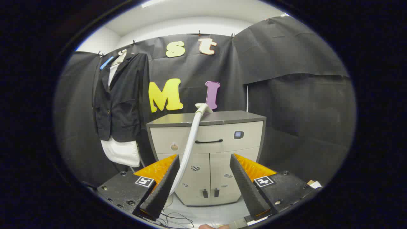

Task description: Iron the clothes twice with a garment steamer, once on the left side and once on the right side.

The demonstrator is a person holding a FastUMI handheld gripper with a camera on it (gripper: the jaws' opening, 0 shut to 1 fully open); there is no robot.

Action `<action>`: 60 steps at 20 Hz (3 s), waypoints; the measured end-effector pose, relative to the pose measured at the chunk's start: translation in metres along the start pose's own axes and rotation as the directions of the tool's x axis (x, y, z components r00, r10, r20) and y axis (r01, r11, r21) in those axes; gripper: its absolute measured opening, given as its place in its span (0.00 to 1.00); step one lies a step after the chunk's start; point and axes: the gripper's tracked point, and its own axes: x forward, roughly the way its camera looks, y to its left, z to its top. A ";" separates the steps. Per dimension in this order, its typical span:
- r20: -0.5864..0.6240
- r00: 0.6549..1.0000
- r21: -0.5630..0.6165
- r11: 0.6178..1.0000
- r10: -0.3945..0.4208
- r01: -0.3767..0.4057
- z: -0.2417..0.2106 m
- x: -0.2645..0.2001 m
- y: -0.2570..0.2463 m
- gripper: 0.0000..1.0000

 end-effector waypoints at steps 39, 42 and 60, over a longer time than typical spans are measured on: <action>-0.099 0.986 0.044 0.989 -0.135 0.140 0.019 0.021 0.027 0.99; -0.096 0.988 0.053 0.990 -0.122 0.128 0.033 0.039 0.024 0.99; -0.271 0.962 0.066 0.998 0.039 -0.022 0.135 0.268 0.029 1.00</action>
